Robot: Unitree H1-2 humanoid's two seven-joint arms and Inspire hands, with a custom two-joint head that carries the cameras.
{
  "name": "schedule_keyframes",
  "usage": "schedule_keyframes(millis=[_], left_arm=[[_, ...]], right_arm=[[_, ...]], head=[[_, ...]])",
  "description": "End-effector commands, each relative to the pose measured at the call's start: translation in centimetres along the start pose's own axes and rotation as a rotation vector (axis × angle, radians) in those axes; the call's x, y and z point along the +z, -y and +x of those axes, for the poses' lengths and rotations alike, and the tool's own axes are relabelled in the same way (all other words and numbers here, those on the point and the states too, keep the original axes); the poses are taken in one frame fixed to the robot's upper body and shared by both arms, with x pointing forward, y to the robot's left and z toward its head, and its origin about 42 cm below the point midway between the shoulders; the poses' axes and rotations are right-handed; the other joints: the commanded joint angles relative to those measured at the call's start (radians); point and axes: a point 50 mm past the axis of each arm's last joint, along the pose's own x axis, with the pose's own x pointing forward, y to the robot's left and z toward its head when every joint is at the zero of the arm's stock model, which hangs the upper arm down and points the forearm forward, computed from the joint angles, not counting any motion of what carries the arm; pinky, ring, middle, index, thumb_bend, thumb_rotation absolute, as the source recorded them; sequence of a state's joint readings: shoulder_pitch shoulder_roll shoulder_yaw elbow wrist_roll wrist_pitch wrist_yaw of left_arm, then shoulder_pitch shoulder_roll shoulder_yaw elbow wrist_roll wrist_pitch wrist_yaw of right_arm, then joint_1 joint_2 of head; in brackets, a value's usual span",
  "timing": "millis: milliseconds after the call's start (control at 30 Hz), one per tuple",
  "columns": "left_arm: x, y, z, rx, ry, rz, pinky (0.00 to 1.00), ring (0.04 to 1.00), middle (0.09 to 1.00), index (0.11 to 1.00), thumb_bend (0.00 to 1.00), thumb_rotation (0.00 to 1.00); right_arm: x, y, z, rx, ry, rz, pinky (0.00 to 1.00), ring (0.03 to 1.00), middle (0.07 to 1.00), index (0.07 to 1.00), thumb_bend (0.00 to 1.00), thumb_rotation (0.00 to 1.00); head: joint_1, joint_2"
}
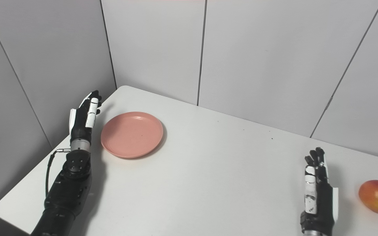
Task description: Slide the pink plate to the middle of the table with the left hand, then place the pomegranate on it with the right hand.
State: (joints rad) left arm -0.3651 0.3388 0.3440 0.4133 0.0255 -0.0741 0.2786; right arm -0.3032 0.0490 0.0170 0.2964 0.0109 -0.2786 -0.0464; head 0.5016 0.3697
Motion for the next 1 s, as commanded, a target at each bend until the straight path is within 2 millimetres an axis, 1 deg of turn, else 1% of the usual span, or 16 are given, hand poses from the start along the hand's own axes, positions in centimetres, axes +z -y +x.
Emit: schedule_keyframes(millis=[0, 133, 333, 433, 600, 767, 900, 967], left_arm=[[2.0, -0.1, 1.5, 0.022, 0.082, -0.023, 0.83, 0.849, 0.858, 0.834, 0.67, 1.00], [1.5, 0.0, 1.6, 0.030, 0.051, -0.031, 0.85, 0.860, 0.867, 0.848, 0.70, 1.00], [1.0, 0.5, 1.4, 0.014, 0.013, -0.009, 0.85, 0.862, 0.869, 0.861, 0.72, 1.00], [0.8, 1.2, 1.1, -0.016, 0.015, -0.004, 0.89, 0.881, 0.876, 0.868, 0.67, 1.00], [0.4, 2.0, 0.7, -0.055, -0.006, -0.021, 0.90, 0.902, 0.897, 0.886, 0.66, 1.00], [-0.2, 2.8, 0.5, -0.084, -0.014, -0.046, 0.89, 0.902, 0.897, 0.882, 0.65, 1.00], [-0.3, 3.4, 0.2, -0.126, -0.003, -0.050, 0.89, 0.908, 0.903, 0.892, 0.64, 1.00], [-0.2, 3.9, 0.0, -0.147, -0.005, -0.057, 0.90, 0.917, 0.914, 0.903, 0.61, 1.00]], right_arm=[[-1.9, 0.7, -1.8, -0.005, -0.057, -0.007, 1.00, 0.937, 0.945, 0.953, 0.48, 0.95], [-1.8, 0.7, -1.9, -0.003, -0.060, -0.006, 1.00, 0.939, 0.946, 0.954, 0.48, 0.96], [-1.8, 0.9, -1.9, -0.002, -0.054, -0.005, 1.00, 0.936, 0.943, 0.951, 0.49, 0.95], [-1.7, 0.9, -1.9, -0.008, -0.050, 0.015, 1.00, 0.936, 0.944, 0.953, 0.46, 0.93], [-1.8, 1.1, -2.0, -0.007, -0.052, -0.003, 1.00, 0.927, 0.936, 0.947, 0.49, 0.94], [-1.6, 1.2, -2.0, -0.006, -0.053, -0.008, 0.99, 0.929, 0.940, 0.950, 0.51, 0.94], [-1.5, 1.2, -2.0, -0.008, -0.051, -0.018, 0.98, 0.922, 0.936, 0.948, 0.50, 0.94], [-1.5, 1.2, -2.0, -0.005, -0.053, -0.016, 0.98, 0.921, 0.934, 0.949, 0.49, 0.95]], head=[[0.000, 0.002], [-0.005, 0.004], [-0.007, 0.010], [-0.013, 0.012], [-0.010, 0.016], [-0.008, 0.021], [-0.006, 0.021], [-0.007, 0.023]])
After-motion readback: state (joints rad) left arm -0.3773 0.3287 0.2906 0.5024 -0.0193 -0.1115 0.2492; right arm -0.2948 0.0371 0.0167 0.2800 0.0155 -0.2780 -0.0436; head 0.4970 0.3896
